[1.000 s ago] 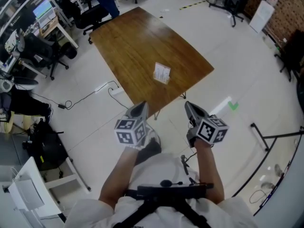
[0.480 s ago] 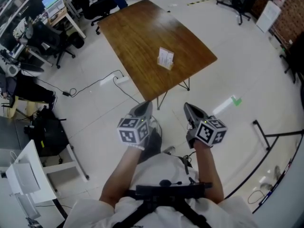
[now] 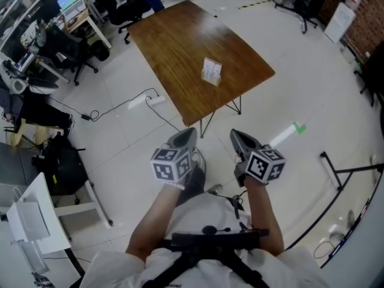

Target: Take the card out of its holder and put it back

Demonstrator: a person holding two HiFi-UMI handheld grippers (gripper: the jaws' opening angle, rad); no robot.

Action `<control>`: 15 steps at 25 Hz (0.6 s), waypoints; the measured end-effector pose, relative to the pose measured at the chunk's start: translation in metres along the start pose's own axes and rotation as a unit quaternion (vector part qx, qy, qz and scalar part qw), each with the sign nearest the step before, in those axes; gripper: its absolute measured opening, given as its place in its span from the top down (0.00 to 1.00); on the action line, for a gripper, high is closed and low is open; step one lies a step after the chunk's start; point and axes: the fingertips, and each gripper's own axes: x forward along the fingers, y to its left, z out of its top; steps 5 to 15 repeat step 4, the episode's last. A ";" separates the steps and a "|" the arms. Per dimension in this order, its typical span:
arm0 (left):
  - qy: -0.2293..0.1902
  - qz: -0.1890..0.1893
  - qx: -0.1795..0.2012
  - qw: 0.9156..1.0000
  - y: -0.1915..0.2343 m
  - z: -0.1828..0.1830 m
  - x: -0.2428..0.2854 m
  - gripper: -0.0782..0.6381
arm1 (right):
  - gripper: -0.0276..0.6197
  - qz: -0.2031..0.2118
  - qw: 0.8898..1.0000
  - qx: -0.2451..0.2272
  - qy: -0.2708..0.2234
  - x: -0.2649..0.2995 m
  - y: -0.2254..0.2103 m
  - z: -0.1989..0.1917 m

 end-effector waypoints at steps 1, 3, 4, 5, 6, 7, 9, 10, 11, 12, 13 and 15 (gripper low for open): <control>0.001 -0.004 0.001 1.000 -0.003 -0.001 -0.001 0.89 | 0.95 0.001 1.000 0.000 0.000 -0.001 0.001 0.000; 0.002 -0.011 0.003 1.000 -0.007 -0.003 -0.003 0.89 | 0.95 0.003 1.000 -0.001 -0.001 -0.003 0.005 0.000; 0.003 -0.014 0.005 1.000 -0.009 -0.004 -0.004 0.89 | 0.95 0.005 1.000 -0.002 -0.001 -0.004 0.006 0.000; 0.003 -0.014 0.005 1.000 -0.009 -0.004 -0.004 0.89 | 0.95 0.005 1.000 -0.002 -0.001 -0.004 0.006 0.000; 0.003 -0.014 0.005 1.000 -0.009 -0.004 -0.004 0.89 | 0.95 0.005 1.000 -0.002 -0.001 -0.004 0.006 0.000; 0.003 -0.014 0.005 1.000 -0.009 -0.004 -0.004 0.89 | 0.95 0.005 1.000 -0.002 -0.001 -0.004 0.006 0.000; 0.003 -0.014 0.005 1.000 -0.009 -0.004 -0.004 0.89 | 0.95 0.005 1.000 -0.002 -0.001 -0.004 0.006 0.000; 0.003 -0.014 0.005 1.000 -0.009 -0.004 -0.004 0.89 | 0.95 0.005 1.000 -0.002 -0.001 -0.004 0.006 0.000; 0.003 -0.014 0.005 1.000 -0.009 -0.004 -0.004 0.89 | 0.95 0.005 1.000 -0.002 -0.001 -0.004 0.006 0.000; 0.003 -0.014 0.005 1.000 -0.009 -0.004 -0.004 0.89 | 0.95 0.005 1.000 -0.002 -0.001 -0.004 0.006 0.000; 0.003 -0.014 0.005 1.000 -0.009 -0.004 -0.004 0.89 | 0.95 0.005 1.000 -0.002 -0.001 -0.004 0.006 0.000; 0.003 -0.014 0.005 1.000 -0.009 -0.004 -0.004 0.89 | 0.95 0.005 1.000 -0.002 -0.001 -0.004 0.006 0.000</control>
